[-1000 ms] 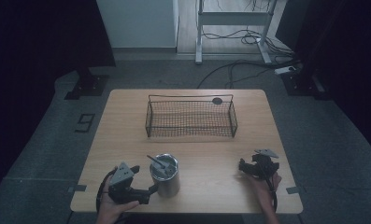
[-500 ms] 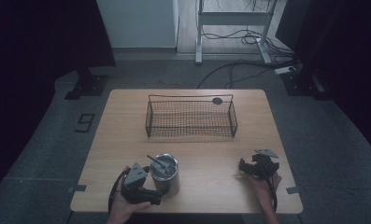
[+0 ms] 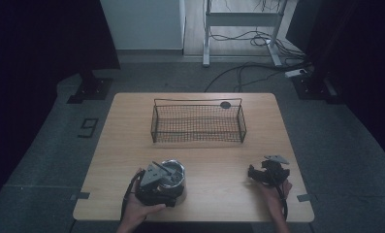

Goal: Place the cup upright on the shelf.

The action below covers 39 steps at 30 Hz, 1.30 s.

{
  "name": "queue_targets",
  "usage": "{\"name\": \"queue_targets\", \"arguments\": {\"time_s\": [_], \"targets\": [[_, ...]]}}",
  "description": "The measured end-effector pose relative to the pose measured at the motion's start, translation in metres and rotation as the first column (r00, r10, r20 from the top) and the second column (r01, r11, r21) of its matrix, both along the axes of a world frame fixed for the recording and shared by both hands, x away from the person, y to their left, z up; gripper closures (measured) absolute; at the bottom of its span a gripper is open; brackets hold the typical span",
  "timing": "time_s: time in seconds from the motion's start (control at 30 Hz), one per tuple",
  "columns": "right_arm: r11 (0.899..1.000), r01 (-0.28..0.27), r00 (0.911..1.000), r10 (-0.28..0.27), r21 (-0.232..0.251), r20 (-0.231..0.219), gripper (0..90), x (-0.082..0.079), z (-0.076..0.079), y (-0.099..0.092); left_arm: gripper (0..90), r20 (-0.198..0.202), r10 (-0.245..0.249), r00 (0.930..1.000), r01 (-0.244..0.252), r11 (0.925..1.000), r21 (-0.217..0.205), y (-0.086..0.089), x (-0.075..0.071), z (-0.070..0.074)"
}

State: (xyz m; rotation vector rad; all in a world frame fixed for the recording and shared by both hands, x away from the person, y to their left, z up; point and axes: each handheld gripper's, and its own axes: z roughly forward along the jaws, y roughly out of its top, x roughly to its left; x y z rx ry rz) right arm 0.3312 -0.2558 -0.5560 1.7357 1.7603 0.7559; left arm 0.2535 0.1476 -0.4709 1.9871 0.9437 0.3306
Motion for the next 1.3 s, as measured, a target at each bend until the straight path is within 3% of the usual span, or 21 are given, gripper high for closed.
{"name": "queue_targets", "arguments": {"time_s": [0.4, 0.6, 0.83, 1.1, 1.3], "targets": [[1.000, -0.001, 1.0000, 0.001, -0.001, 0.001, 3.3, 0.000, 0.000, 0.000, 1.8, 0.023, -0.001, 0.9997, 0.000, 0.9998, 0.020, -0.003, 0.000, -0.002], [1.000, 0.000, 1.0000, 0.000, 0.000, 0.001, 3.3, 0.000, 0.000, 0.000, 3.4, 0.061, 0.011, 0.9981, -0.013, 0.9996, 0.026, -0.002, -0.002, -0.001], [1.000, -0.001, 1.0000, 0.001, 0.001, 0.003, 4.1, 0.001, 0.000, 0.001, 3.9, 0.060, 0.032, 0.9977, -0.031, 0.9993, -0.021, 0.005, 0.000, -0.002], [1.000, -0.013, 0.9999, 0.013, -0.003, 0.010, 6.2, 0.001, 0.000, 0.001, 4.1, 0.078, 0.065, 0.9948, -0.064, 0.9979, -0.013, 0.007, -0.001, 0.005], [1.000, -0.017, 0.9998, 0.017, -0.002, 0.011, 7.1, 0.000, 0.000, 0.001, 4.1, 0.094, 0.085, 0.9919, -0.083, 0.9961, -0.031, 0.006, 0.002, 0.015]]}}
